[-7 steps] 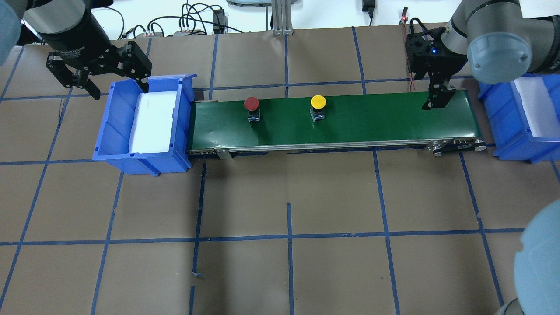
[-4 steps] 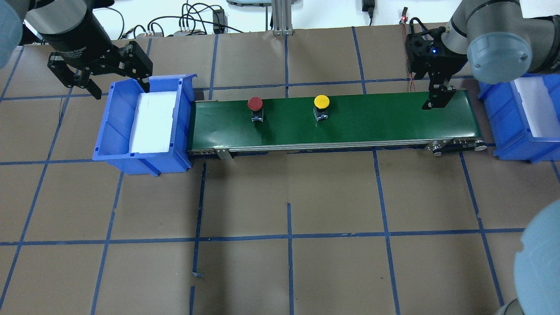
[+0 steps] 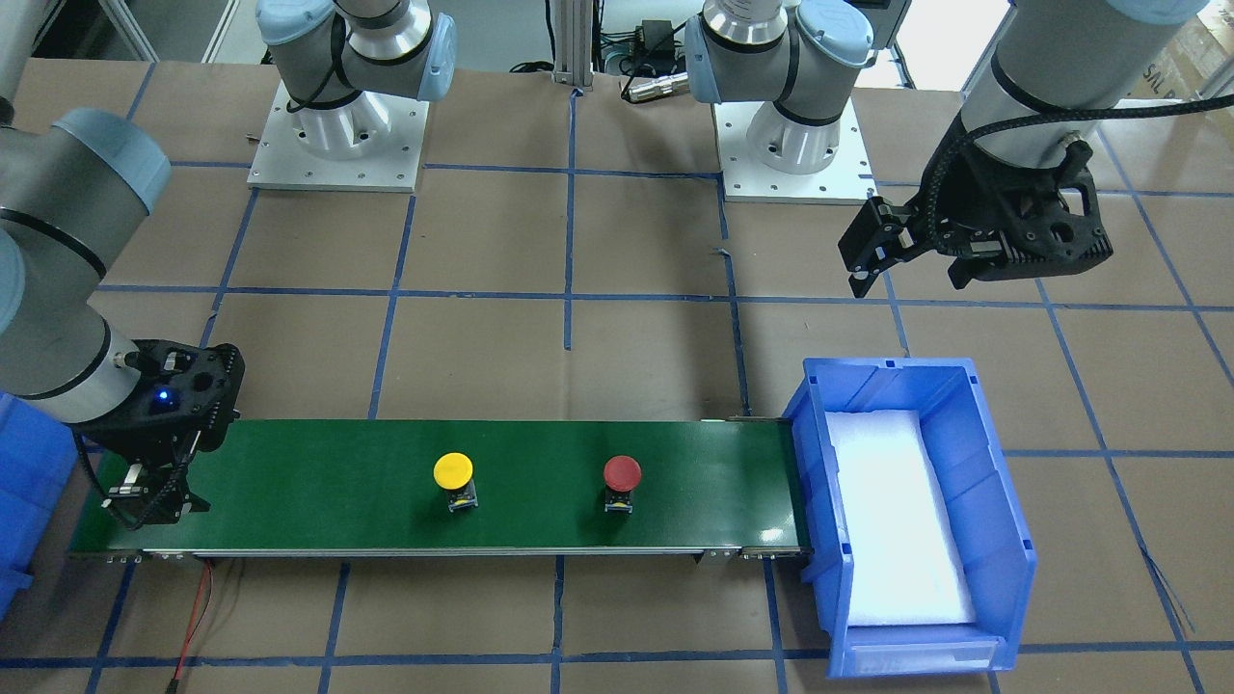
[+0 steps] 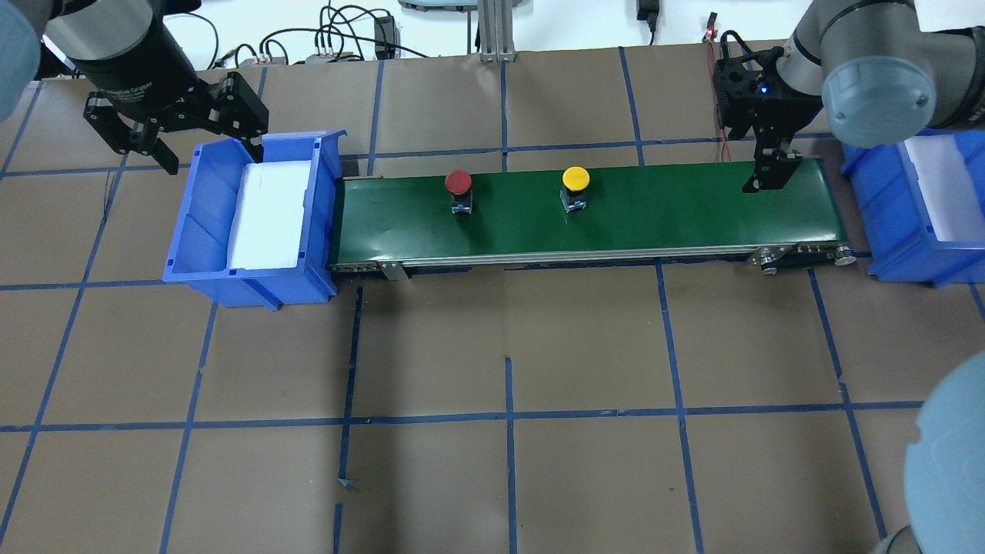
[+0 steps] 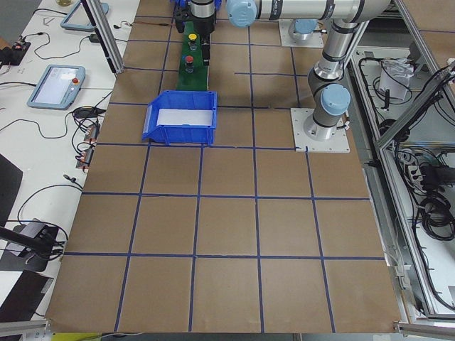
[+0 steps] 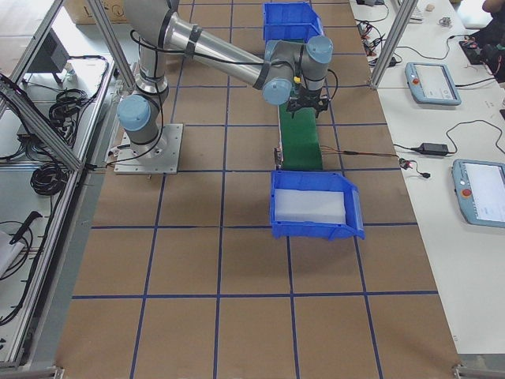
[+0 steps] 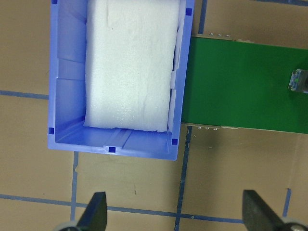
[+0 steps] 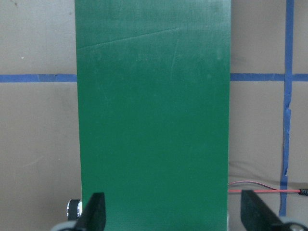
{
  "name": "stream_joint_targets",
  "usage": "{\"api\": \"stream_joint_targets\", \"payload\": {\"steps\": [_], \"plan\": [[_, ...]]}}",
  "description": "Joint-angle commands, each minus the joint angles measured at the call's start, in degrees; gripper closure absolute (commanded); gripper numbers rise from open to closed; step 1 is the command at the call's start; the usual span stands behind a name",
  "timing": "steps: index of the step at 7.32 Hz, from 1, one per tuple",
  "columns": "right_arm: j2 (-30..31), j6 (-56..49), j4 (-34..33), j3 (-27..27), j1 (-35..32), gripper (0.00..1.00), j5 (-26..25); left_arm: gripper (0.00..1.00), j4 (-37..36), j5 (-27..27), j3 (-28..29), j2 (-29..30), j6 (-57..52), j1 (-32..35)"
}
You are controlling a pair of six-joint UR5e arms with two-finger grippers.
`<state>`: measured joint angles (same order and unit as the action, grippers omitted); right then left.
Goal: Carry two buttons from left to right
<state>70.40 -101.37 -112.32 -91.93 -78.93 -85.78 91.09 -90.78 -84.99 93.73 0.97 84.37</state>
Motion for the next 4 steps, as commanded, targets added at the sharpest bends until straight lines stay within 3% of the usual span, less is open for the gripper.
{"api": "stream_joint_targets", "payload": {"steps": [1, 4], "plan": [[0.0, 0.03, 0.0, 0.0, 0.0, 0.0, 0.0, 0.0, -0.03, -0.1, 0.09, 0.05, -0.17, -0.09], [0.0, 0.03, 0.0, 0.0, 0.0, 0.0, 0.0, 0.0, 0.05, -0.19, -0.09, -0.39, -0.09, 0.0]]}}
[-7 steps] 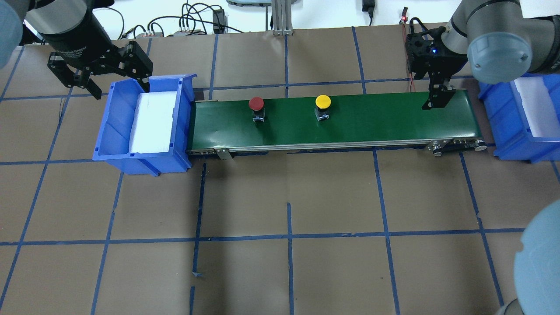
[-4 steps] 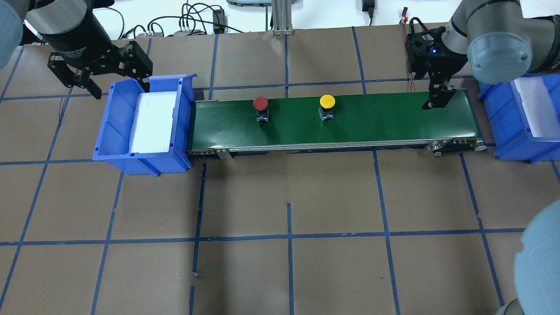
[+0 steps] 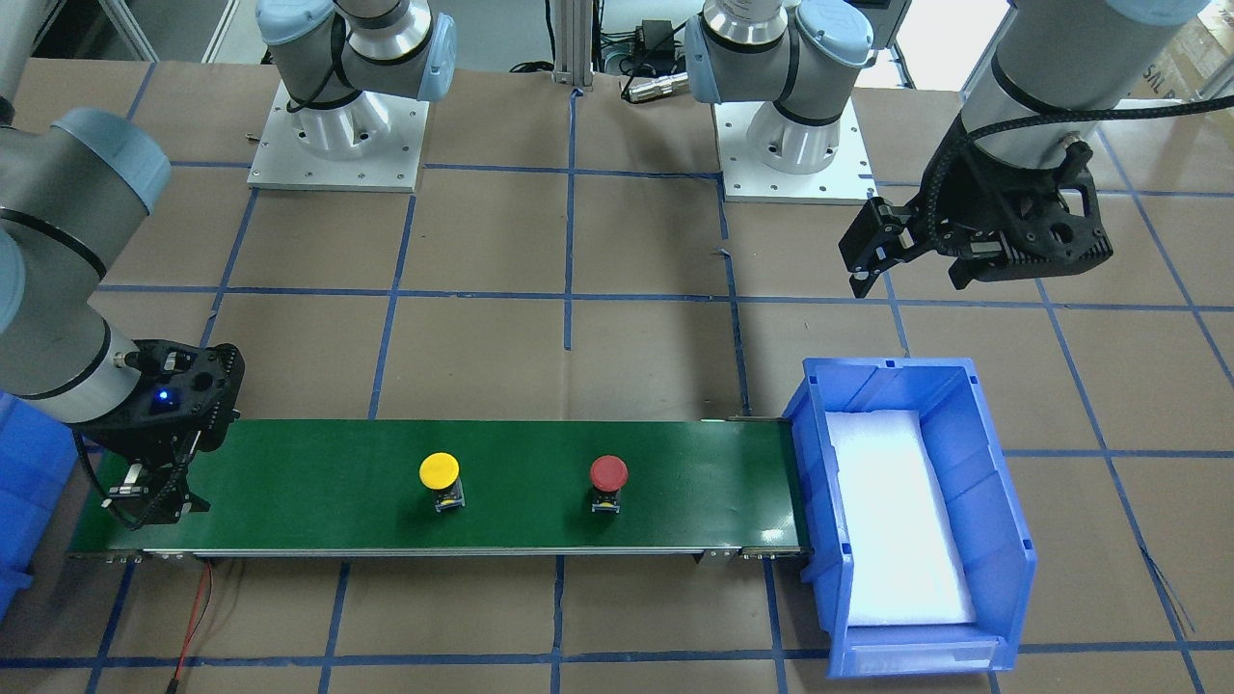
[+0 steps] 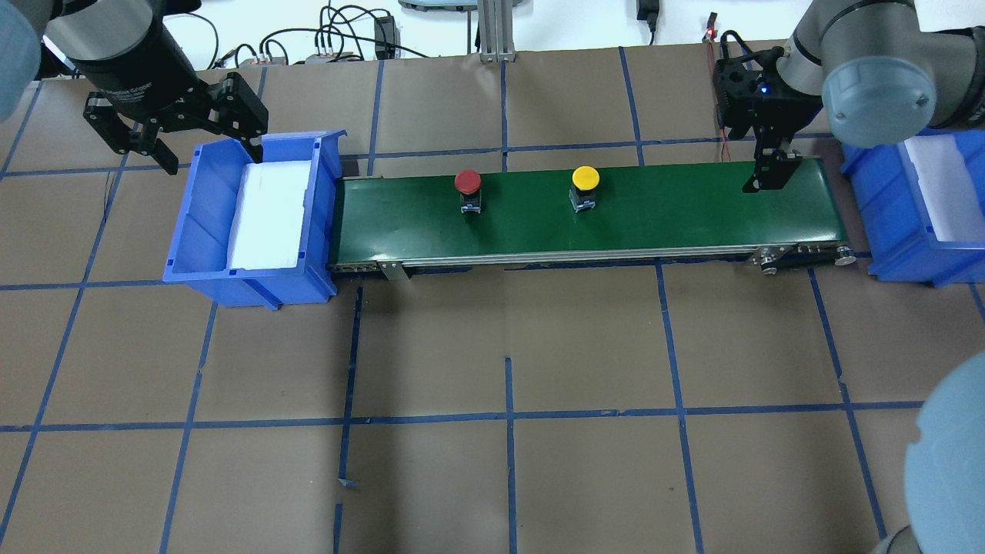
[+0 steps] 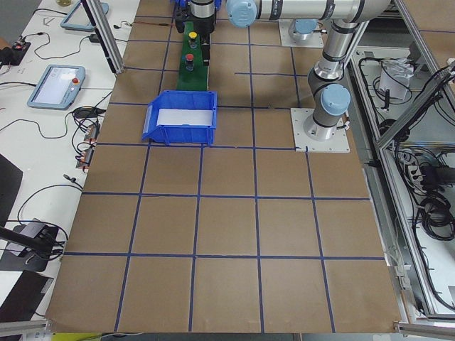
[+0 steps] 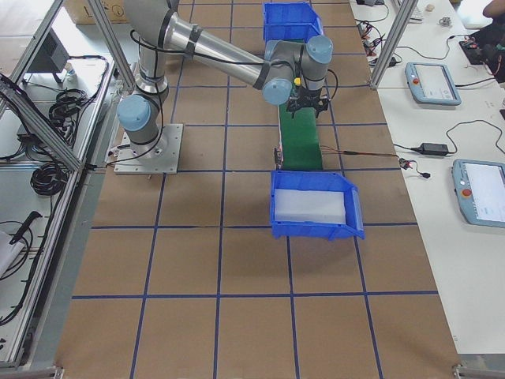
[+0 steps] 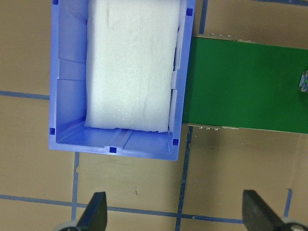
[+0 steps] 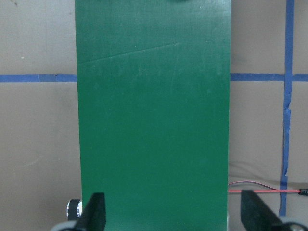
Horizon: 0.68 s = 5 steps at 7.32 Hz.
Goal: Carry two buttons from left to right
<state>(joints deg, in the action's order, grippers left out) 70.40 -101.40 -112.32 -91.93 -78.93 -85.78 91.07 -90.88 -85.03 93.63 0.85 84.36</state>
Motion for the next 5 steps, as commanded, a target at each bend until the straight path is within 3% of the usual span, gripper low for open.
{"api": "stream_joint_targets", "payload": {"steps": [1, 5], "plan": [[0.0, -0.03, 0.0, 0.09, 0.0, 0.0, 0.0, 0.0, -0.02, -0.09, 0.13, -0.29, 0.03, 0.02], [0.0, -0.03, 0.0, 0.09, 0.0, 0.0, -0.09, 0.0, -0.02, -0.09, 0.22, 0.06, 0.03, 0.02]]}}
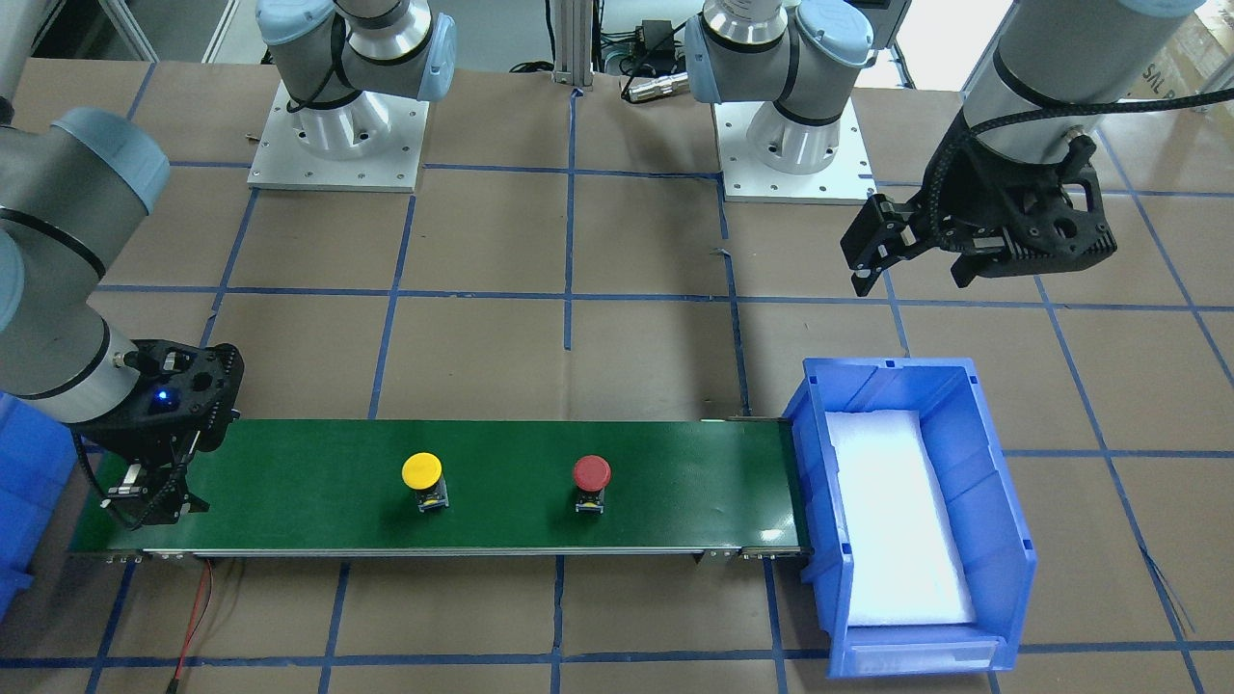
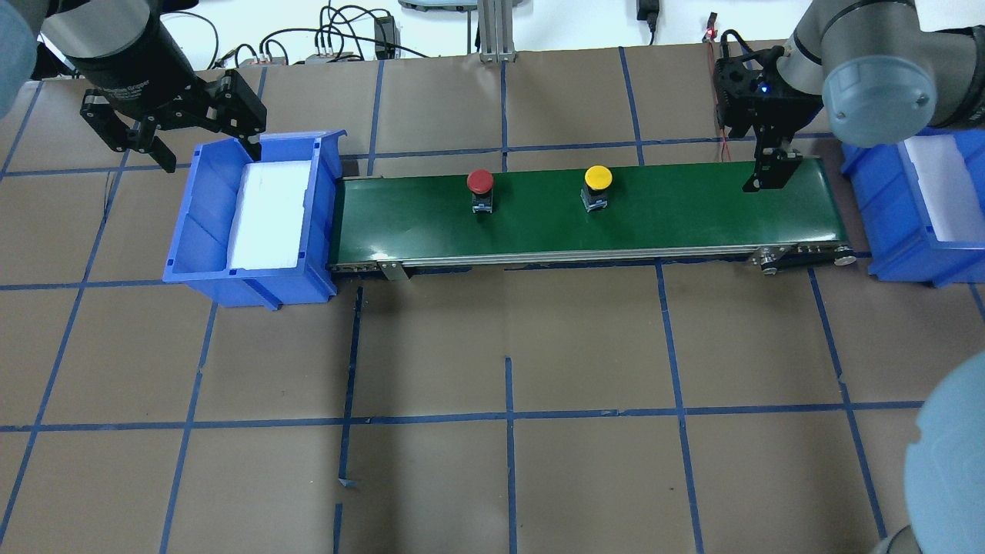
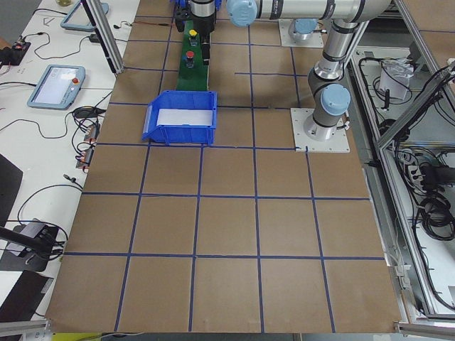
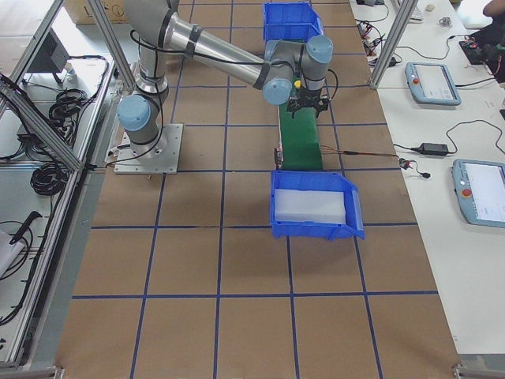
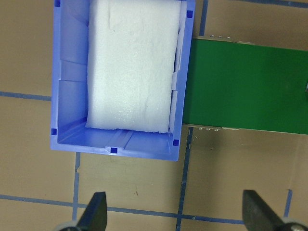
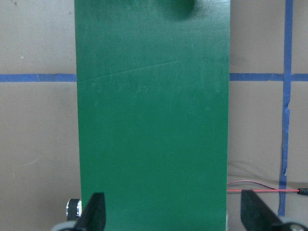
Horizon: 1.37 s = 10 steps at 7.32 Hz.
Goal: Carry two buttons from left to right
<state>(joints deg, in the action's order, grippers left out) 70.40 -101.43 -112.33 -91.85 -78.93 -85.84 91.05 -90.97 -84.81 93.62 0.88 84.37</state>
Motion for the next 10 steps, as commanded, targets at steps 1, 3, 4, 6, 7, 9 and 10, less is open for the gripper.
{"api": "stream_joint_targets", "payload": {"steps": [1, 3, 4, 6, 7, 9, 10], "plan": [[0.0, 0.0, 0.0, 0.0, 0.0, 0.0, -0.03, 0.0, 0.0, 0.0, 0.09, 0.07, 0.0, 0.0], [0.0, -0.09, 0.0, -0.08, 0.0, 0.0, -0.03, 0.0, 0.0, 0.0, 0.43, 0.16, 0.0, -0.09], [0.0, -0.09, 0.0, -0.09, 0.0, 0.0, -0.03, 0.0, 0.0, -0.09, 0.18, 0.07, 0.0, -0.09], [0.09, -0.35, -0.09, 0.0, -0.09, 0.0, -0.12, 0.0, 0.0, 0.0, 0.18, 0.16, 0.0, -0.18], [0.18, -0.26, -0.09, -0.08, -0.09, 0.0, -0.12, 0.0, -0.09, -0.09, 0.26, 0.16, 0.0, -0.18], [0.18, -0.35, -0.09, 0.0, -0.09, 0.0, -0.12, 0.0, -0.09, 0.0, 0.08, -0.02, 0.0, -0.18], [0.18, -0.35, -0.09, 0.0, -0.09, 0.0, -0.12, 0.0, -0.09, -0.09, 0.09, 0.07, 0.0, -0.18]]}}
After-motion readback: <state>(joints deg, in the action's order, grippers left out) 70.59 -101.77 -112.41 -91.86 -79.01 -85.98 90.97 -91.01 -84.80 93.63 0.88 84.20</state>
